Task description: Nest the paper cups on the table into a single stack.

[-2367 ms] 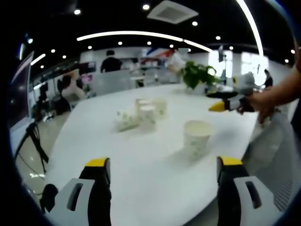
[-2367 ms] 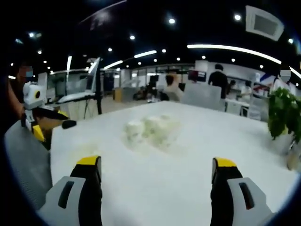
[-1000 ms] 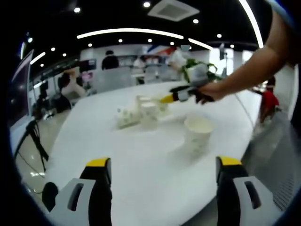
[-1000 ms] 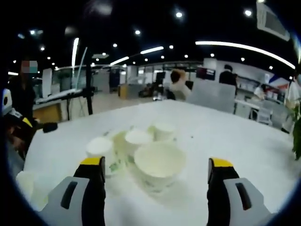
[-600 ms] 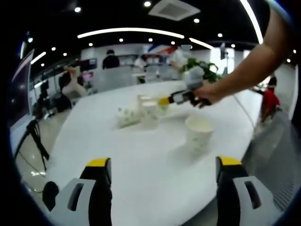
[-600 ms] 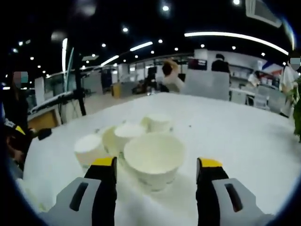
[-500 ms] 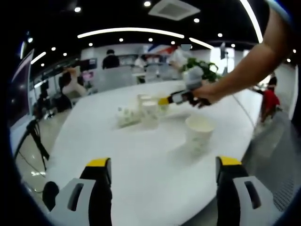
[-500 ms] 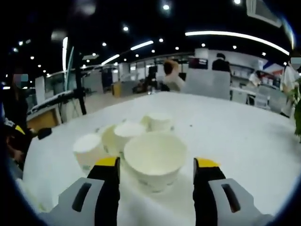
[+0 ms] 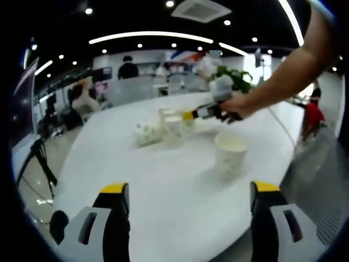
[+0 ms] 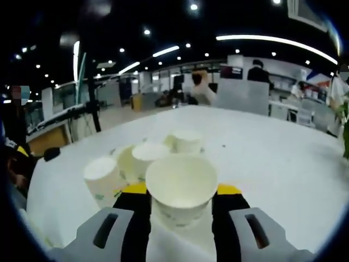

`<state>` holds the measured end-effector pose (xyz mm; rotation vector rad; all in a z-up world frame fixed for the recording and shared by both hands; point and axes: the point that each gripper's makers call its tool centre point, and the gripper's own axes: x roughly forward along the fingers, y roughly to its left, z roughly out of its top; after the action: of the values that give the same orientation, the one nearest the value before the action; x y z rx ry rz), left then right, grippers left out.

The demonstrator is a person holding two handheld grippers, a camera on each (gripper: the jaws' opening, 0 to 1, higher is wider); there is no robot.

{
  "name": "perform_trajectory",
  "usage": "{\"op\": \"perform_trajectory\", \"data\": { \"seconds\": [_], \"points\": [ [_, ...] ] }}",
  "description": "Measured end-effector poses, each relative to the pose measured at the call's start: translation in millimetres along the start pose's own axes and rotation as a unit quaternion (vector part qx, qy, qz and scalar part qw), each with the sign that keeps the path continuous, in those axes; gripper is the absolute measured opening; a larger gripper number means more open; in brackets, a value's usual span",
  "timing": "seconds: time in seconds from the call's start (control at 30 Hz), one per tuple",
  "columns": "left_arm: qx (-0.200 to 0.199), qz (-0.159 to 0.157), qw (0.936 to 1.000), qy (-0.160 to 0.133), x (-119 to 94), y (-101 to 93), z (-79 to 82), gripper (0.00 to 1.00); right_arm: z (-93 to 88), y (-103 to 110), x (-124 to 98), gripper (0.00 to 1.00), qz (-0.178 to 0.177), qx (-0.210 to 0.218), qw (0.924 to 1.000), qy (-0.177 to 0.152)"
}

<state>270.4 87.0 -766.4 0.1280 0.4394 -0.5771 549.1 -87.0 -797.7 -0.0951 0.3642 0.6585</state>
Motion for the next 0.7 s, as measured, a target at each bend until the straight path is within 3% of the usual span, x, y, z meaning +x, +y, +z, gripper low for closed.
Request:
{"op": "perform_trajectory", "data": {
  "seconds": [0.7],
  "points": [
    [0.005, 0.001, 1.0000, -0.003, -1, -0.1, 1.4, 0.90, 37.8, -14, -14, 0.38, -0.003, -0.006, 0.9999, -0.008]
  ]
}}
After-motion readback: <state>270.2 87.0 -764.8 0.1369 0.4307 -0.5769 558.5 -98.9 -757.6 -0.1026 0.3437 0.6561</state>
